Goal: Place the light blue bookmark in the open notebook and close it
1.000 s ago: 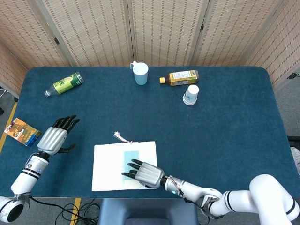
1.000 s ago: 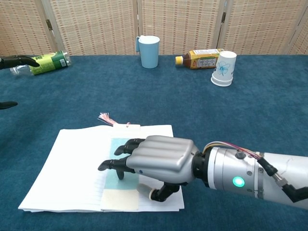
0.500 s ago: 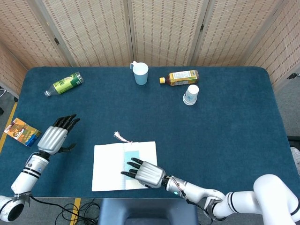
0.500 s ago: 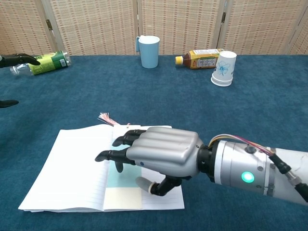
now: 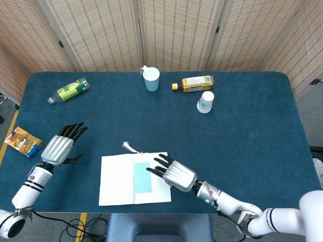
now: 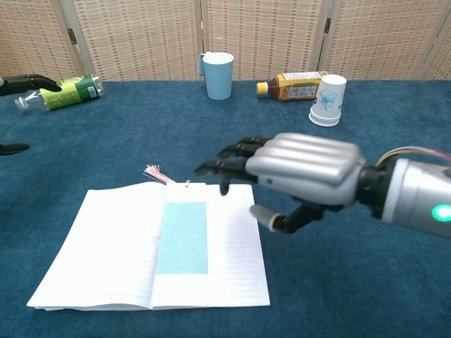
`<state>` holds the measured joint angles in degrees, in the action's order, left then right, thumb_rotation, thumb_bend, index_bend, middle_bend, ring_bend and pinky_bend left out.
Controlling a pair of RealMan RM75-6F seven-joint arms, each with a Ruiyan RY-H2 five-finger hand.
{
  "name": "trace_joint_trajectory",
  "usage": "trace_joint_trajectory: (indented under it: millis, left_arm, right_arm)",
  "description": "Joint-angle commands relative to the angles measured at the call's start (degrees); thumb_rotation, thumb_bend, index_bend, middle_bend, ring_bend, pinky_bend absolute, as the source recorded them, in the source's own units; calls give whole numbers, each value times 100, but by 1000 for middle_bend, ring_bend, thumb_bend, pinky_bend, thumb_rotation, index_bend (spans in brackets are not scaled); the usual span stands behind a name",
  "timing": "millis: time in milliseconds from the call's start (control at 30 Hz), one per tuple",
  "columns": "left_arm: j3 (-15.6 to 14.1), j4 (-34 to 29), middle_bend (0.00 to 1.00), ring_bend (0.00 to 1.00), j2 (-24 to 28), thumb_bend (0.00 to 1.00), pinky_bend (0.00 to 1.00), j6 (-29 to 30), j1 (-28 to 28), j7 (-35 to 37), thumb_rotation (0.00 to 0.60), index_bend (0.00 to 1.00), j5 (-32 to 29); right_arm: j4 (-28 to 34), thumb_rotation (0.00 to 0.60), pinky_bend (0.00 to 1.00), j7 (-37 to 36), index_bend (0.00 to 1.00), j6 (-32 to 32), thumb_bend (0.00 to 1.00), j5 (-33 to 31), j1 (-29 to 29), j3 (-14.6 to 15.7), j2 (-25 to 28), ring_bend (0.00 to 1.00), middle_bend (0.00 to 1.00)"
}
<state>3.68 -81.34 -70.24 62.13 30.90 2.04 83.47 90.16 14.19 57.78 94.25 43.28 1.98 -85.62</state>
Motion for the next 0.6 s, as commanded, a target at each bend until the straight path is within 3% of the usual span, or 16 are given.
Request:
trace_joint_trajectory:
  millis: [33,300,467,600]
  left_arm:
    - [-105,275,19,13,-123,340,113,246,-30,262,600,95,347]
    - [-329,819,38,15,-408,340,113,734,-57,581,600,134,1021]
    - [-553,1250,39,15,-702,340,113,947,9,584,600,134,1530]
    - [-708,1479,39,14,-856,333,113,929,108,481,600,129,1806]
  right_arm:
    - [479,600,82,298,23,555,524,-163,-483,104,751,55,261]
    - [1146,600,82,560,22,1623,459,-297,-1385,286,1994,55,254]
    - [1292,600,82,468,14,2311,344,-334,-1984,357,2395,55,228]
    - [1290,600,82,354,6,2664,309,-407,-2361,376,2536,55,211]
